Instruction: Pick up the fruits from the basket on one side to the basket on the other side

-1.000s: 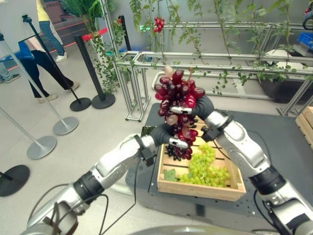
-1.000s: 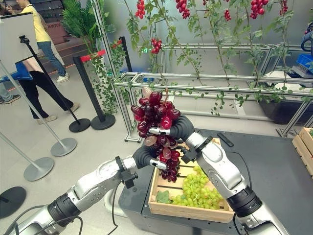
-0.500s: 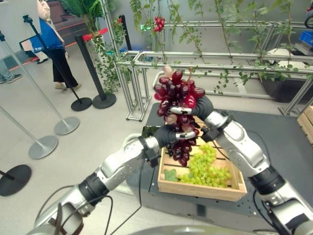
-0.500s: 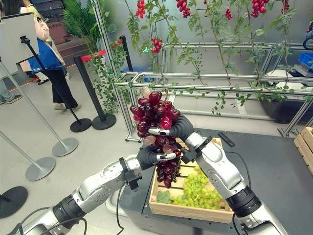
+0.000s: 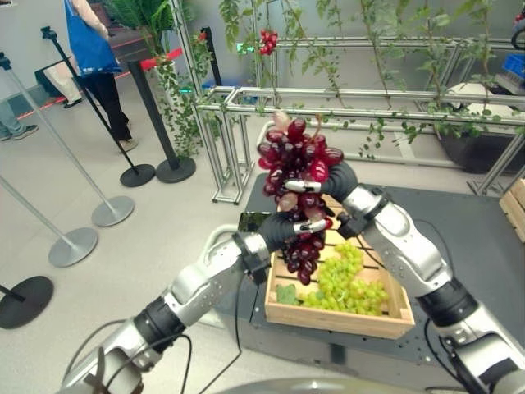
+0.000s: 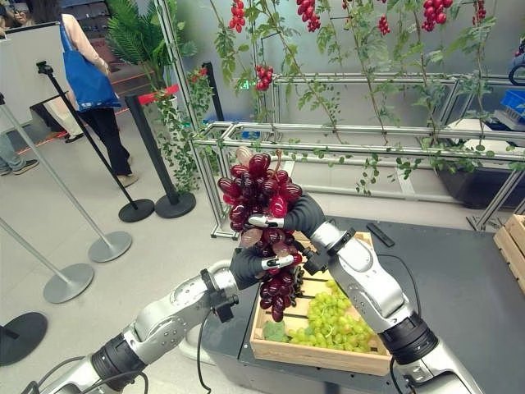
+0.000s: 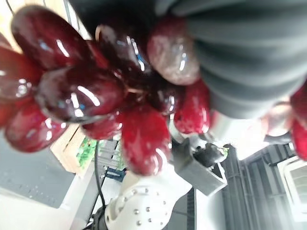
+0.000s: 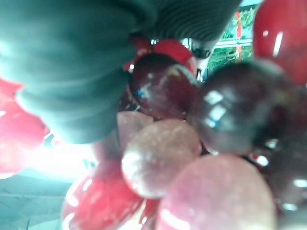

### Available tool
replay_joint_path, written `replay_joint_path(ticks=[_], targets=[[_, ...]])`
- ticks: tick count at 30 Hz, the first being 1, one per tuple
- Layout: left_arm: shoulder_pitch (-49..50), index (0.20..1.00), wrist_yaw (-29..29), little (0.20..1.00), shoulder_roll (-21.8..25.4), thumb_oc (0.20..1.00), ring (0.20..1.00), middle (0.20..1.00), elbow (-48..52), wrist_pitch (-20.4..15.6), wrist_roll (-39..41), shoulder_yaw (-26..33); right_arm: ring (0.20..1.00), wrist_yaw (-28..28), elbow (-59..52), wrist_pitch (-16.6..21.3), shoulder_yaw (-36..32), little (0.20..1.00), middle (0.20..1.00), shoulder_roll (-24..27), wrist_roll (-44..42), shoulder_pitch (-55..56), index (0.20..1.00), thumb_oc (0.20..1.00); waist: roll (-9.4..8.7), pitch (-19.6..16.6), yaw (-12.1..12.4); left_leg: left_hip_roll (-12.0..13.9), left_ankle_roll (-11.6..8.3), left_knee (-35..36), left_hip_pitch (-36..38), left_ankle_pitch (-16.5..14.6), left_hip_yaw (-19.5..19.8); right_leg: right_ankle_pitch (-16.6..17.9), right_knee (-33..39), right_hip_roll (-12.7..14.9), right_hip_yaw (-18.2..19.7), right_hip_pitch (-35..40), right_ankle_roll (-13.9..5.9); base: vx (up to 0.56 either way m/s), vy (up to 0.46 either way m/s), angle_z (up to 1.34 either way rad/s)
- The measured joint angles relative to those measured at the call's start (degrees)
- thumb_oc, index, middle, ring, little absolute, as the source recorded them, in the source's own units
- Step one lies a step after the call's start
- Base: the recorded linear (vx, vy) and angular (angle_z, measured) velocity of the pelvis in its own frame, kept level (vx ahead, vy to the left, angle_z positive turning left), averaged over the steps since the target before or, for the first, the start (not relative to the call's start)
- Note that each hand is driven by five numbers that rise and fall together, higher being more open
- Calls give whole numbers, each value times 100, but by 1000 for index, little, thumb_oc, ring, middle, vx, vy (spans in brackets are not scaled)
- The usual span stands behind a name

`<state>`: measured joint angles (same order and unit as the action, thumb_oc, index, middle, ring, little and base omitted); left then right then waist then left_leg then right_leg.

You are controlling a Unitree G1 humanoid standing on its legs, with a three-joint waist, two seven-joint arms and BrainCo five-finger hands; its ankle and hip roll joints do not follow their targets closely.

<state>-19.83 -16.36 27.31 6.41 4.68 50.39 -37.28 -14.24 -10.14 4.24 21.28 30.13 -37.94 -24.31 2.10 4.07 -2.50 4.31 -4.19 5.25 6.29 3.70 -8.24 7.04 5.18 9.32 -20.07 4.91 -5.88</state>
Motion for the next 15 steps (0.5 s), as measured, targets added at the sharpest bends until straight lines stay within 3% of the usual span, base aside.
replay_joint_path(ticks=[4,5,7,11,12,13,15], targets=[[220,200,-14,200,83,200,200,200,-1,-5,-15,72,1000,-26,-1,2,-3,1000,1000,7,-169,23,1000,1000,-15,-8,29,-32,26,-22,-103,27,239,-49,-4,42,-250,48,-17,-18,74,35],[351,200,-38,200,147,200,200,200,7,-10,-91,144,1000,-26,-2,9,-26,1000,1000,-45,-208,45,1000,1000,-20,-8,208,-55,29,5,-114,26,286,-53,-3,63,-303,67,-24,-14,73,20],[639,200,-65,200,153,200,200,200,6,-18,-254,415,1000,-25,-45,18,-139,1000,1000,-109,-209,207,1000,1000,-54,-23,196,-102,46,5,-164,37,428,-83,-3,102,-451,114,-62,7,86,35],[1284,200,-56,200,525,200,200,200,173,-116,-735,1308,1000,-19,-113,79,-603,1000,1000,-341,-209,778,1000,1000,-252,-26,346,-185,52,-25,-307,87,617,-105,-29,190,-648,89,-94,29,85,30],[1294,200,-29,200,765,200,200,200,215,-190,-940,1472,1000,-30,-97,83,-602,1000,1000,-353,-209,783,1000,1000,-309,5,532,-231,69,-24,-322,98,665,-111,-54,230,-675,87,-108,23,108,9],[1354,200,-27,200,809,200,200,200,257,-227,-1090,1640,1000,-33,-105,90,-609,1000,1000,-387,-209,784,1000,1000,-336,18,555,-247,72,-23,-320,96,675,-125,-95,255,-708,82,-127,54,152,17],[1529,200,84,200,778,200,200,200,330,-577,-1479,2174,1000,-42,-119,197,-722,1000,1000,-502,-209,849,1000,1000,-439,67,587,-308,106,-23,-315,79,700,-189,-192,335,-758,82,-187,33,105,16]])
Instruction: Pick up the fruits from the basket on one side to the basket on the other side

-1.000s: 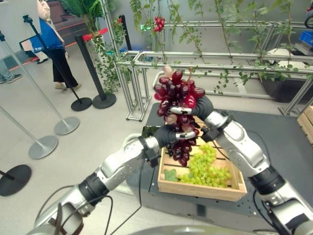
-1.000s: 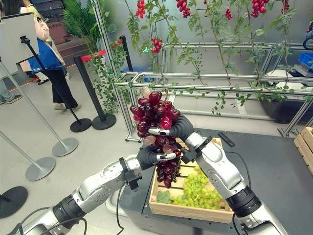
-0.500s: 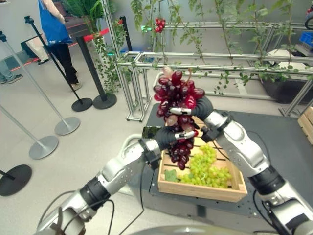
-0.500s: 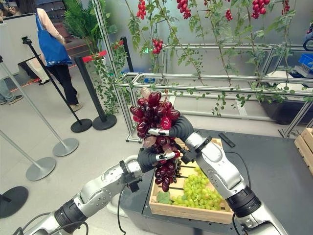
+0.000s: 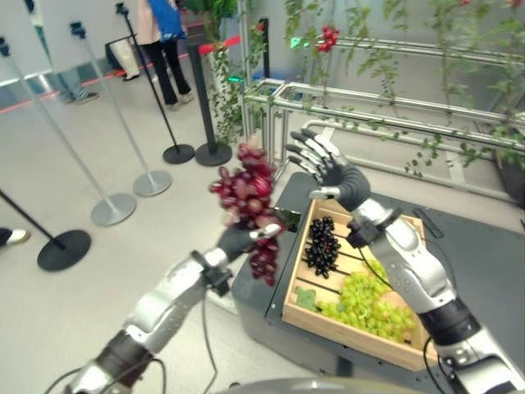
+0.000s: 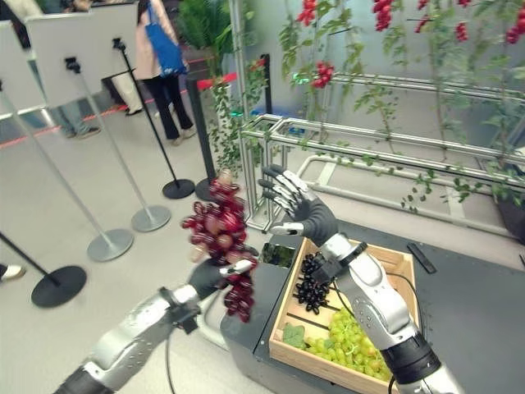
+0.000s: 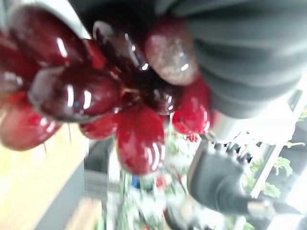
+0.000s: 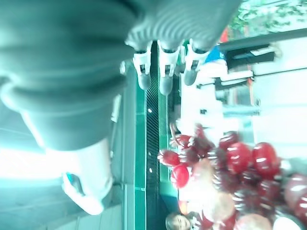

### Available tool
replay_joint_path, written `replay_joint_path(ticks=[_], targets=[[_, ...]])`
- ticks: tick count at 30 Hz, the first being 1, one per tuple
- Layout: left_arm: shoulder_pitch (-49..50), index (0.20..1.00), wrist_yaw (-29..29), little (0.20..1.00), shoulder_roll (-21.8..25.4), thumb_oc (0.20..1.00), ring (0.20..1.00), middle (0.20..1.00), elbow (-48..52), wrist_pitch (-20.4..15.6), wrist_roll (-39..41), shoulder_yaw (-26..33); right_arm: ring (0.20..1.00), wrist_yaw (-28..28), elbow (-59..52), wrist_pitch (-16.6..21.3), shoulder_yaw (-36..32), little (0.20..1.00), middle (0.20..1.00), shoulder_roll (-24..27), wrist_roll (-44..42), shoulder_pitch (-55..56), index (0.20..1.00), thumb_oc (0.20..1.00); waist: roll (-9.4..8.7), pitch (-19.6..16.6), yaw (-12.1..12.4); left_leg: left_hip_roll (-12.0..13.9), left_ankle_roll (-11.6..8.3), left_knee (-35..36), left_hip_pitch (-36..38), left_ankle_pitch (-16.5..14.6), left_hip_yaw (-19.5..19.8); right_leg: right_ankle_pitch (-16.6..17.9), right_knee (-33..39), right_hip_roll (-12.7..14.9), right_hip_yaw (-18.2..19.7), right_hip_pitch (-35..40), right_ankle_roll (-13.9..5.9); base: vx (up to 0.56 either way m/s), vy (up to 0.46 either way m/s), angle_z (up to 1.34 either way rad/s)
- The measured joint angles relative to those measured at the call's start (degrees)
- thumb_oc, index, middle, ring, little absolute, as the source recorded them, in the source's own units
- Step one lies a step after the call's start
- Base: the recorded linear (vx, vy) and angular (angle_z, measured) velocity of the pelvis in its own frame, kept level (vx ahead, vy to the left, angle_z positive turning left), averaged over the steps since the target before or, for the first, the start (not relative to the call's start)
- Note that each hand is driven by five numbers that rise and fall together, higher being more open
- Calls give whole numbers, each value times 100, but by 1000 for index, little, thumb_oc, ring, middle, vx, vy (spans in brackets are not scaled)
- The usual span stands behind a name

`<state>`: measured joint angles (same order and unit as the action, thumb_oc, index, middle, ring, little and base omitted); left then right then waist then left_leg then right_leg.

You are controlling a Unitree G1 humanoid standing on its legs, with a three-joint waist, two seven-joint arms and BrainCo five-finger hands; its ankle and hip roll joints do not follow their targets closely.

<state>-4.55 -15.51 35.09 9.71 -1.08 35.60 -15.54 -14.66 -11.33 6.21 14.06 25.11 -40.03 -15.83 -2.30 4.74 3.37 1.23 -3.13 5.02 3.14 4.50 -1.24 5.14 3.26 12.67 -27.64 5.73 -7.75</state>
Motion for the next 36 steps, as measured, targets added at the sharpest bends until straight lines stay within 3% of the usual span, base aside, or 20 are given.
replay_joint_path(ticks=[5,8,10,11,12,13,15,16,17,19,22,25,27,28,29,30,31,34,35,36], targets=[[180,200,381,200,-147,200,200,200,76,-574,-792,858,1000,-64,-1,123,-316,1000,1000,-285,0,369,1000,1000,-365,110,307,-167,101,-51,-78,-32,193,-377,-768,328,-112,-216,-123,30,66,25],[424,200,488,200,-196,200,200,200,115,-606,-1026,1116,1000,-108,-4,135,-363,1000,1000,-417,1,590,1000,1000,-458,232,432,-166,156,-125,-100,-64,445,-409,-1367,436,-56,-291,-132,-1,-5,45],[551,200,559,200,-374,200,200,200,224,-611,-1183,1202,1000,-105,-19,184,-579,1000,1000,-581,0,1002,1000,1000,-444,340,358,-127,235,-218,-26,-140,742,-433,-1962,547,256,-392,-175,21,-63,81],[634,200,604,200,-409,200,200,200,240,-697,-1247,1317,1000,-138,-18,187,-618,1000,1000,-624,0,1191,1000,1000,-444,375,450,-74,253,-239,-28,-133,1008,-909,-2277,228,773,-509,-361,66,-57,81],[601,200,654,200,-426,200,200,200,226,-723,-1249,1343,1000,-158,-44,203,-711,1000,1000,-652,0,1375,1000,1000,-378,408,383,-3,211,-329,-130,-119,1328,-1201,-2277,-342,1473,-501,-245,25,-50,188],[465,200,701,200,-502,200,200,200,232,-762,-1252,1347,1000,-161,-150,221,-917,1000,1000,-667,-2,1785,1000,1000,-344,438,137,65,188,-554,-472,-126,1860,-1479,-1983,-1263,2573,-499,-13,2,-14,201],[490,200,740,200,-530,200,200,200,216,-846,-1258,1364,1000,-178,-155,227,-1037,1000,1000,-592,-1,1963,1000,1000,-385,456,229,-137,43,-521,-606,75,2225,-1688,-1745,-1616,2883,-627,349,-55,-79,172],[486,200,767,200,-634,200,200,200,243,-870,-1331,1259,1000,-170,-172,256,-1275,1000,1000,-592,-1,2214,1000,1000,-327,488,70,-467,49,-558,-867,102,2656,-1447,-1295,-1824,3158,-591,801,-123,-190,233],[618,200,759,200,-783,200,200,200,234,-861,-1472,1208,1000,-100,7,249,-1398,1000,1000,-586,-1,2260,1000,1000,-146,503,8,-572,99,-571,-826,174,2733,-1377,-1368,-1696,2874,-516,1128,-75,-140,230],[817,200,751,200,-812,200,200,200,275,-882,-1524,1254,1000,-62,85,252,-1389,1000,1000,-615,-2,2332,1000,1000,53,451,101,-524,89,-511,-919,164,2664,-1397,-1343,-1728,2700,-495,1123,-93,-89,107],[1098,200,829,200,-829,200,200,200,406,-972,-1595,1567,1000,102,149,324,-1294,1000,1000,-637,-1,2278,1000,1000,153,380,527,-625,-84,-794,-1000,77,2692,-1427,-1329,-1632,2196,-522,1159,-231,-105,65],[1000,200,899,200,-884,200,200,200,443,-1020,-1608,1516,1000,360,305,506,-1290,1000,1000,-693,3,2233,1000,1000,133,364,284,-737,-121,-801,-1237,337,3031,-1455,-1149,-1685,1821,-409,1154,-278,-15,169],[1021,200,915,200,-984,200,200,200,470,-1043,-1609,1489,1000,460,356,559,-1265,1000,1000,-620,5,2184,1000,1000,240,410,347,-665,-216,-346,-1220,666,3137,-1451,-1084,-1721,1659,-413,1207,-307,88,157],[1154,200,940,200,-977,200,200,200,478,-1036,-1609,1491,1000,526,386,563,-1227,1000,1000,-573,47,2128,1000,1000,351,484,387,-506,-191,-327,-1518,484,2241,-1414,-1003,-1779,1367,-287,1303,-284,101,155],[1151,200,942,200,-922,200,200,200,475,-1024,-1611,1506,1000,605,384,564,-1222,1000,1000,-580,125,2094,1000,1000,270,568,397,-329,-342,-411,-1661,41,1252,-1405,-913,-1649,1109,-246,1335,-267,105,188],[1143,200,968,200,-882,200,200,200,451,-1022,-1612,1524,1000,746,417,564,-1229,1000,1000,-655,255,2008,1000,1000,101,656,410,-225,-243,-889,-1890,0,549,-1395,-878,-1353,721,-242,1331,-238,111,152],[1144,200,986,200,-889,200,200,200,430,-1018,-1614,1522,1000,833,417,567,-1230,1000,1000,-731,287,1977,1000,1000,37,685,405,-175,-255,-1227,-1942,-13,184,-1376,-799,-1220,457,-161,1303,-203,112,169],[1150,200,1002,200,-928,200,200,200,426,-1024,-1621,1458,1000,972,464,595,-1237,1000,1000,-857,339,1947,1000,1000,69,677,391,-30,-386,-1746,-1656,-110,229,-1381,-741,-1019,112,52,1177,-108,125,121],[1103,200,1005,200,-944,200,200,200,434,-1035,-1627,1460,1000,1036,455,606,-1242,1000,1000,-911,344,1994,1000,1000,34,668,209,119,-436,-1840,-1493,-154,77,-1342,-647,-883,-296,155,1062,42,189,160],[1056,200,1006,200,-966,200,200,200,435,-1053,-1627,1467,1000,1090,477,614,-1219,1000,1000,-906,387,1999,1000,1000,66,659,72,452,-420,-1744,-1340,-196,-488,-1362,-651,-888,-583,221,1012,27,305,170]])
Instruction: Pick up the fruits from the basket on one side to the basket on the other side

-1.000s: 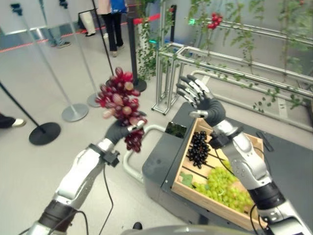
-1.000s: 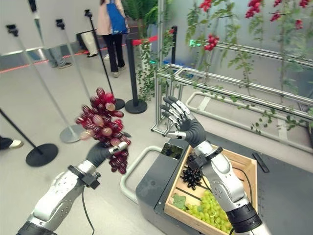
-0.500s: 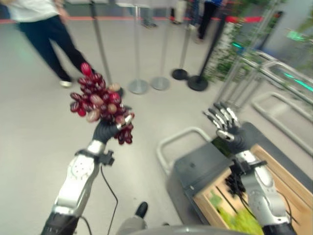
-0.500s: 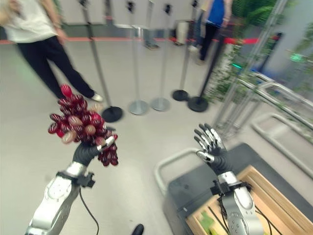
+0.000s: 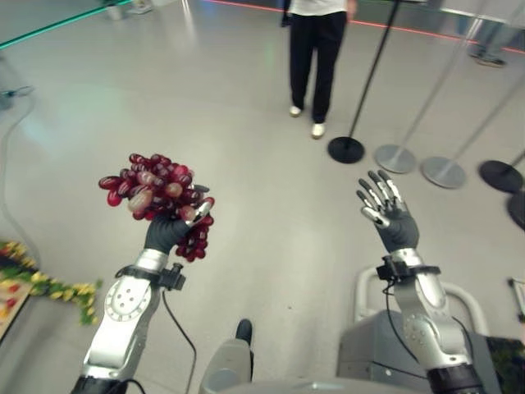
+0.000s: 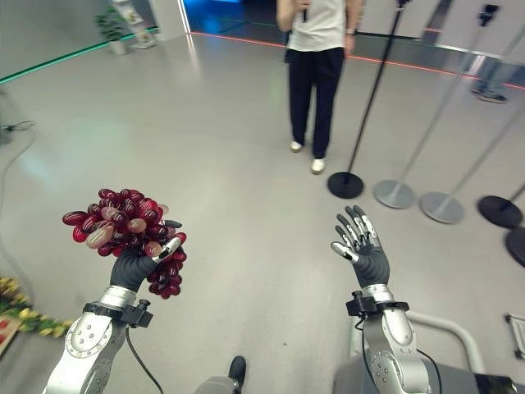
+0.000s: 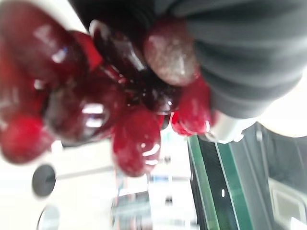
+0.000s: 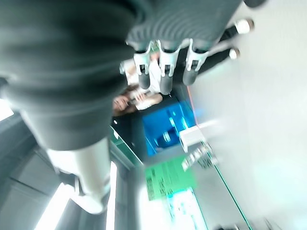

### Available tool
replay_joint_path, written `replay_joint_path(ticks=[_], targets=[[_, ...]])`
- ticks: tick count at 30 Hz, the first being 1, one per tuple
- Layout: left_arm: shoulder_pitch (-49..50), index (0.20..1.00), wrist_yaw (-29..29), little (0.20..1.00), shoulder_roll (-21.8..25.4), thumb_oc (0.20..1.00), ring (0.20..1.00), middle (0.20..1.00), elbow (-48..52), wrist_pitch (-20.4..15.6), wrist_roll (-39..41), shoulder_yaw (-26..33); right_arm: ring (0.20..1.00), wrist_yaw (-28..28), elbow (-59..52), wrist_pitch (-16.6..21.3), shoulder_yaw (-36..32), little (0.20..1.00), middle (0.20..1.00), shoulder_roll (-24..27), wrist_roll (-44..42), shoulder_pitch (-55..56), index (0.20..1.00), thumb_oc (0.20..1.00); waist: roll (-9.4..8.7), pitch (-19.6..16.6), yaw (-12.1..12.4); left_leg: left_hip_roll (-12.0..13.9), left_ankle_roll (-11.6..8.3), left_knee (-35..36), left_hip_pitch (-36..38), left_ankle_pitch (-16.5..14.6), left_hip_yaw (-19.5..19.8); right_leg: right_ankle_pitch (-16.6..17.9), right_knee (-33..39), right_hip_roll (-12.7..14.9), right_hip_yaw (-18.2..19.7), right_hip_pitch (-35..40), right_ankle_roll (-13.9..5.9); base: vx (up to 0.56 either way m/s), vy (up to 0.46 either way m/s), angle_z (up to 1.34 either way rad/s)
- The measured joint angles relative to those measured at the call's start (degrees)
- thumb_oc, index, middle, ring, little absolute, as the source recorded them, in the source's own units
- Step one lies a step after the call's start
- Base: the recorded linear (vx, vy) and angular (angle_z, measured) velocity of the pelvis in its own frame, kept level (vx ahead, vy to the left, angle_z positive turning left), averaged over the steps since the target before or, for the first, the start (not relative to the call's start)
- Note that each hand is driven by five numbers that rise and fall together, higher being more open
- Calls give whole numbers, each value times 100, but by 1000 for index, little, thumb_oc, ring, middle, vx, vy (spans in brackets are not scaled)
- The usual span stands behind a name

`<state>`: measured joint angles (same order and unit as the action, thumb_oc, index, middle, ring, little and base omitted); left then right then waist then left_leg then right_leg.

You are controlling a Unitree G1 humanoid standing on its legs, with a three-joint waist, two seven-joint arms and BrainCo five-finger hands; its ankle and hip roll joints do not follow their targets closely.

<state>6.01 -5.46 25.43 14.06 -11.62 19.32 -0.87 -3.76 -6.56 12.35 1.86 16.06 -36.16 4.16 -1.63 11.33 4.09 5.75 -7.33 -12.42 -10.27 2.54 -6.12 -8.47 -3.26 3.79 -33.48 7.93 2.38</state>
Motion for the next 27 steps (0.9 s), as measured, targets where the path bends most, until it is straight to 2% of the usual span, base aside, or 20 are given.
replay_joint_path(ticks=[2,3,4,5,6,7,10,12,13,15,16,17,18,19,20,21,22,23,24,27], targets=[[-39,200,4,200,0,200,200,200,-17,2,-4,-7,1000,72,35,12,-21,1000,1000,-2,61,2,1000,1000,25,-16,-58,358,-21,116,182,-20,-246,-31,-78,55,-133,3,-88,37,279,104],[-109,200,34,200,12,200,200,200,-35,3,-5,1,1000,149,19,55,-40,1000,1000,-10,131,0,1000,1000,28,-55,-137,886,-101,292,274,-71,-1119,16,-97,151,-466,20,-217,61,251,106],[-188,200,58,200,6,200,200,200,-45,5,-5,-10,1000,191,-1,103,-22,1000,1000,-5,154,7,1000,1000,34,-63,-257,1080,-97,391,243,-67,-1654,37,-83,194,-666,60,-299,173,388,160],[-270,200,89,200,-27,200,200,200,-36,3,-6,-22,1000,260,-13,137,-45,1000,1000,44,185,9,1000,1000,113,-86,-332,1140,73,607,260,44,-1768,64,-135,338,-727,155,-510,155,312,129],[-264,200,89,200,-25,200,200,200,-35,3,-6,-22,1000,302,-14,146,-28,1000,1000,71,215,15,1000,1000,190,-133,-329,1140,98,646,255,63,-1820,92,-138,378,-821,216,-607,260,462,138],[-316,200,116,200,-31,200,200,200,-40,-2,-14,-50,1000,365,2,153,-18,1000,1000,139,364,32,1000,1000,333,-240,-333,950,202,758,221,479,-1640,87,-224,468,-1033,364,-868,146,242,104],[-342,200,285,200,95,200,200,200,-44,-43,-58,-17,1000,397,35,140,121,1000,1000,-204,580,82,1000,1000,10,-519,-186,118,505,821,62,347,-1208,137,-466,1141,-952,419,-734,239,368,133],[-389,200,393,200,187,200,200,200,-66,-46,-64,0,1000,433,102,141,189,1000,1000,-277,643,-88,1000,1000,-46,-549,35,-188,685,656,14,183,-1111,283,-619,1445,-951,451,-586,266,336,69],[-412,200,497,200,286,200,200,200,-68,-66,-65,32,1000,487,181,141,255,1000,1000,-384,699,-276,1000,1000,-55,-556,303,-417,828,403,-51,-63,-1089,492,-812,1672,-919,517,-599,337,417,51],[-413,200,593,200,295,200,200,200,-92,-108,-68,61,1000,522,271,135,386,1000,1000,-368,800,-436,1000,1000,-62,-561,330,-614,983,410,31,-150,-990,539,-1557,2080,-813,374,-559,357,425,79],[-476,200,663,200,291,200,200,200,-108,-115,-132,69,1000,551,232,138,562,1000,1000,-313,868,-559,1000,1000,-62,-560,321,-850,1152,373,131,-269,-920,986,-2388,2458,-427,263,-792,344,363,106],[-526,200,676,200,286,200,200,200,-123,-117,-203,66,1000,554,229,138,661,1000,1000,-253,896,-570,1000,1000,-85,-569,280,-1007,1248,381,215,-330,-835,1278,-2887,2688,-194,110,-809,270,343,120],[-574,200,740,200,270,200,200,200,-137,-174,-288,5,1000,544,252,133,783,1000,1000,-235,1032,-540,1000,1000,-58,-576,234,-1160,1422,533,402,-421,-689,1086,-3504,2777,412,-284,-1060,276,294,92],[-673,200,812,200,218,200,200,200,-176,-213,-282,-55,1000,542,244,138,767,1000,1000,-211,1096,-518,1000,1000,13,-540,154,-1137,1400,604,417,-334,-347,704,-3705,2355,1054,-583,-1041,384,243,146],[-826,200,846,200,285,200,200,200,-210,-252,-284,-211,1000,561,255,137,757,1000,1000,-217,1136,-466,1000,1000,222,-438,-77,-1040,1465,780,484,-263,-29,219,-3819,1472,1726,-1034,-1028,326,126,122],[-858,200,842,200,313,200,200,200,-222,-267,-285,-256,1000,549,264,133,759,1000,1000,-189,1154,-434,1000,1000,226,-417,-103,-1021,1405,953,567,-138,-39,48,-3905,1300,1833,-1362,-1112,262,30,105],[-893,200,826,200,209,200,200,200,-247,-259,-289,-279,1000,542,269,135,728,1000,1000,-155,1187,-379,1000,1000,298,-375,-60,-1102,1453,978,598,-96,231,-231,-3862,1008,1865,-1709,-971,113,-59,107],[-1103,200,815,200,65,200,200,200,-340,-247,-288,-475,1000,547,285,116,485,1000,1000,-139,1198,-182,1000,1000,415,-274,-298,-1082,1384,1032,694,-124,672,-420,-3117,660,1647,-1821,-715,374,-152,155],[-1093,200,726,200,38,200,200,200,-380,-244,-303,-554,1000,548,322,93,326,1000,1000,-138,1199,-16,1000,1000,421,-253,-479,-1195,1395,1195,938,-93,928,-396,-2405,602,1518,-1885,-703,317,-139,176],[-1164,200,657,200,48,200,200,200,-493,-257,-303,-587,1000,551,344,98,206,1000,1000,-41,1200,234,1000,1000,410,-231,-693,-1265,1403,1293,1172,-237,1434,-17,-933,52,2888,-2337,-863,317,-151,143]])
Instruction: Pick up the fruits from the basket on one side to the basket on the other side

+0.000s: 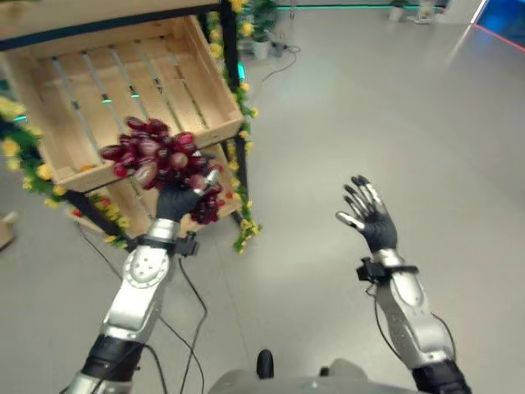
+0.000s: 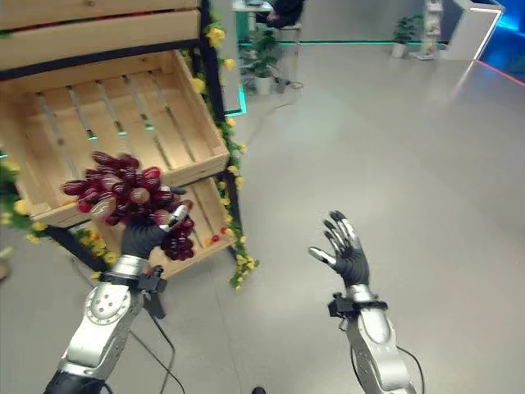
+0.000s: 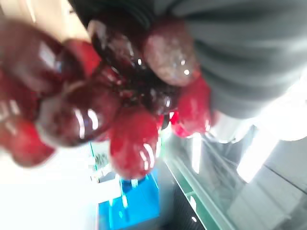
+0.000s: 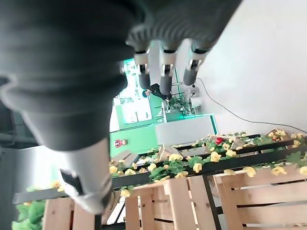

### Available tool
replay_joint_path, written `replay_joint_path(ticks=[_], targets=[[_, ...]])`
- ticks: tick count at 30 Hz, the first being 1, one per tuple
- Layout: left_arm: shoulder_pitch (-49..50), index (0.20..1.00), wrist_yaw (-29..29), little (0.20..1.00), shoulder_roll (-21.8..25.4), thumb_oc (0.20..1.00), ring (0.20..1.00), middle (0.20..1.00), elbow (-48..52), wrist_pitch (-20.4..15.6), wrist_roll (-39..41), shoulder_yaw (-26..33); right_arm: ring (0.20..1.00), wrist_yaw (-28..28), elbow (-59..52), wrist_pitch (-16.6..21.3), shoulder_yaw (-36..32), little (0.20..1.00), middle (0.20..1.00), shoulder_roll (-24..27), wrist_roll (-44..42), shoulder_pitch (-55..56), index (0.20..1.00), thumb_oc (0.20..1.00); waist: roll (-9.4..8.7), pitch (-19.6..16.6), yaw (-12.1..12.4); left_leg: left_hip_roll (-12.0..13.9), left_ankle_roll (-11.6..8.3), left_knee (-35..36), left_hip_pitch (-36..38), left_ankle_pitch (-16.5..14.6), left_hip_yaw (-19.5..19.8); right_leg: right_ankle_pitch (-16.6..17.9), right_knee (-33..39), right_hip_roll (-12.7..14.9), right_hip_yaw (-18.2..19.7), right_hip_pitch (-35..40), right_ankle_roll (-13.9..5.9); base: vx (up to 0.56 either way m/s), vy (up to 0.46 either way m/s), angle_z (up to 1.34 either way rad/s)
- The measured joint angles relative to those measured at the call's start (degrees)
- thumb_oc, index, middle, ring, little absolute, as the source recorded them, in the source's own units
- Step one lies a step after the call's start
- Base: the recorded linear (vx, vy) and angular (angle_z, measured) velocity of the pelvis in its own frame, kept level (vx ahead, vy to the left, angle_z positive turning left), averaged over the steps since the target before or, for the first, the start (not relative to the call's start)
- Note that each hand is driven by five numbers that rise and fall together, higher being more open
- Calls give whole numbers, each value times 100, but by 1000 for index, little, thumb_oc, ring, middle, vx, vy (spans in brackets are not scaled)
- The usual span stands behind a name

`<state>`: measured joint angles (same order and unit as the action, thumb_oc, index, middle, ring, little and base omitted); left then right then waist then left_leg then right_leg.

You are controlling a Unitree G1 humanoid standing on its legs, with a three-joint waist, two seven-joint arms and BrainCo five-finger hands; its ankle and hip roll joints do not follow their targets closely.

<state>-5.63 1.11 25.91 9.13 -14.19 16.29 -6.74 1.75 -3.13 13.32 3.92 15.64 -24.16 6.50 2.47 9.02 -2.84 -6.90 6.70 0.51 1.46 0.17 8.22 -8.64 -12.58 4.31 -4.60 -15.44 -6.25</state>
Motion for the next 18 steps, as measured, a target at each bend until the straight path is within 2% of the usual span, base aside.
replay_joint_path(ticks=[1,2,4,5,6,7,8,9,11,12,13,15,16,17,18], targets=[[-41,200,-20,200,29,200,200,200,-28,2,-1,-19,1000,-6,-5,0,-16,1000,1000,11,0,18,1000,1000,-46,11,-86,-33,-8,2,29,7,-7,205,333,4,134,-55,-121,287,-179,158],[3,200,-72,200,48,200,200,200,-31,7,-6,-44,1000,-28,2,-7,-72,1000,1000,-25,1,20,1000,1000,-182,-33,-68,-136,-5,71,205,-20,139,652,878,177,-168,-27,-38,157,-93,93],[277,200,-128,200,59,200,200,200,-22,8,-97,-40,1000,-56,11,-4,-129,1000,1000,-68,5,14,1000,1000,-229,-62,-55,-200,-6,128,529,-179,315,1060,1037,323,-416,127,86,236,-199,82],[356,200,-153,200,61,200,200,200,-20,10,-123,-45,1000,-68,18,-3,-130,1000,1000,-64,5,41,1000,1000,-251,-79,-72,-210,-24,132,642,-251,408,1104,983,374,-428,233,64,245,-219,89],[442,200,-202,200,11,200,200,200,-14,10,-199,-41,1000,-117,137,-5,-134,1000,1000,-44,5,39,1000,1000,-240,-122,-38,-139,-120,182,842,-405,558,1396,877,370,-490,383,127,203,-215,69],[463,200,-220,200,-4,200,200,200,-1,10,-203,-56,1000,-128,190,-6,-134,1000,1000,-41,5,39,1000,1000,-240,-149,-35,-110,-198,159,924,-472,613,1528,874,351,-545,423,153,223,-234,83],[471,200,-243,200,-37,200,200,200,48,4,-205,-61,1000,-140,301,-9,-117,1000,1000,3,7,-29,1000,1000,-174,-182,-27,56,-381,61,977,-590,588,1662,864,195,-668,576,528,220,-234,59],[454,200,-262,200,-50,200,200,200,55,7,-206,-64,1000,-140,318,-14,-130,1000,1000,11,11,-46,1000,1000,-153,-195,-56,110,-452,-40,936,-632,554,1638,911,143,-731,651,582,212,-243,49],[452,200,-265,200,6,200,200,200,105,-2,-203,27,1000,-161,314,-7,-71,1000,1000,105,44,-239,1000,1000,-151,-203,35,251,-789,-637,762,-801,278,1528,1122,-49,-825,904,769,119,-204,4],[458,200,-262,200,-8,200,200,200,105,-1,-201,76,1000,-169,306,-6,-71,1000,1000,140,49,-294,1000,1000,-156,-201,56,250,-891,-1022,592,-859,207,1493,1185,-72,-831,999,815,46,-108,11],[425,200,-259,200,-17,200,200,200,101,-4,-201,99,1000,-172,207,-3,-75,1000,1000,237,49,-290,1000,1000,-181,-191,22,231,-1179,-1908,178,-1014,82,1396,1279,-60,-877,1182,872,44,-50,14],[399,200,-259,200,-13,200,200,200,104,-14,-201,99,1000,-220,183,-1,-82,1000,1000,339,49,-289,1000,1000,-195,-183,35,292,-1294,-2556,-114,-1097,-16,1288,1291,-111,-914,1347,920,104,-216,14],[348,200,-271,200,-39,200,200,200,87,-9,-200,87,1000,-269,153,5,-113,1000,1000,366,41,-258,1000,1000,-217,-156,49,278,-1619,-3040,-367,-866,-39,1165,1294,-120,-1013,1475,933,135,-254,29],[291,200,-274,200,-72,200,200,200,98,-13,-197,71,1000,-294,126,5,-113,1000,1000,357,28,-203,1000,1000,-239,-108,49,285,-1778,-3408,-596,-753,-45,1148,1363,-103,-1092,1598,943,129,-180,38],[284,200,-278,200,-77,200,200,200,109,-34,-199,70,1000,-306,119,4,-129,1000,1000,351,19,-153,1000,1000,-291,-78,53,259,-1839,-3615,-717,-612,-100,1008,1402,-80,-1113,1703,987,100,-80,49]])
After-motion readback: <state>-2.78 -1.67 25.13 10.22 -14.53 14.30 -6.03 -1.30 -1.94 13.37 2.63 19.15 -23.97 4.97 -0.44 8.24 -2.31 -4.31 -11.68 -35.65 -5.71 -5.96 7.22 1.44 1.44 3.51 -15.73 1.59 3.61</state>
